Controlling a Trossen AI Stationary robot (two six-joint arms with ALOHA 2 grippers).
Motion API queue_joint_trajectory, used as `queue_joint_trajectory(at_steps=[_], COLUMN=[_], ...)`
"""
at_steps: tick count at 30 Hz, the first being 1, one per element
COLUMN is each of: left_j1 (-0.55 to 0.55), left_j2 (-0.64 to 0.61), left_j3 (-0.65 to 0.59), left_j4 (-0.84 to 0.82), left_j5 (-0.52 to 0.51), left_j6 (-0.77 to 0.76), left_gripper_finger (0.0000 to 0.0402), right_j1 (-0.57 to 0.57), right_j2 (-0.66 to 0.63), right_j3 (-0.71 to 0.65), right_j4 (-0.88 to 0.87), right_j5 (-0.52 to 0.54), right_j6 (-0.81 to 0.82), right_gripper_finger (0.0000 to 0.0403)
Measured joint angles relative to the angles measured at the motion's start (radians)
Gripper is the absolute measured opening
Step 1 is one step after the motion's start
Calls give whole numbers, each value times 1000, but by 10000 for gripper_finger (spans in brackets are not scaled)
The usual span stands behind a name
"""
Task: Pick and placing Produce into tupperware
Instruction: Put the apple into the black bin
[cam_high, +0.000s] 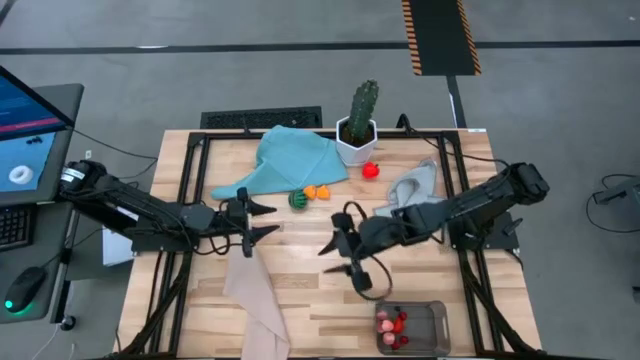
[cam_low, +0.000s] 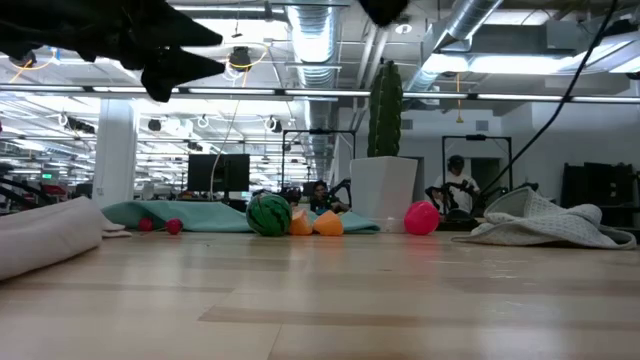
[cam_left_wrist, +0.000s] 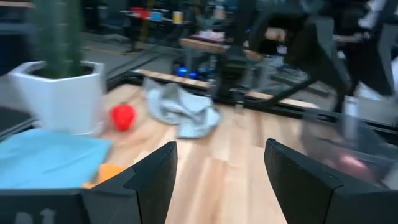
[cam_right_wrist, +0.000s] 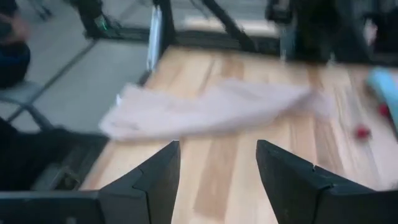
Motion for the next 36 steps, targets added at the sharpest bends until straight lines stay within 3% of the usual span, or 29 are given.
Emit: queue_joint_trajectory(at_steps=[3,9,14,19,22,29,36], left_j1=[1,0,0,0,0,0,0], left_j2=[0,0,0,0,0,0,0], left_j3=[0,0,0,0,0,0,0], left_j4=[-28,-25,-22,-27,-31,-31,-31], left_j5=[-61,-60,-53,-53,-53,-53,-58], left_j6=[-9,2,-15,-18,-18,-19,-19], left_gripper_finger=[230,230,230,230,230,230,230], right_j1=[-23,-63,-175,-313,-385,-570,-645], right_j2=[-30,-163,-241,-329,-398,-591,-817], right_j3=[-2,1,-13,-103,-190,-399,-562], right_j4=[-50,58,47,47,87,174,164], right_j5=[-71,-507,-704,-976,-982,-880,-608], right_j6=[-3,-135,-168,-174,-157,1,121], right_gripper_finger=[235,235,235,234,234,234,234])
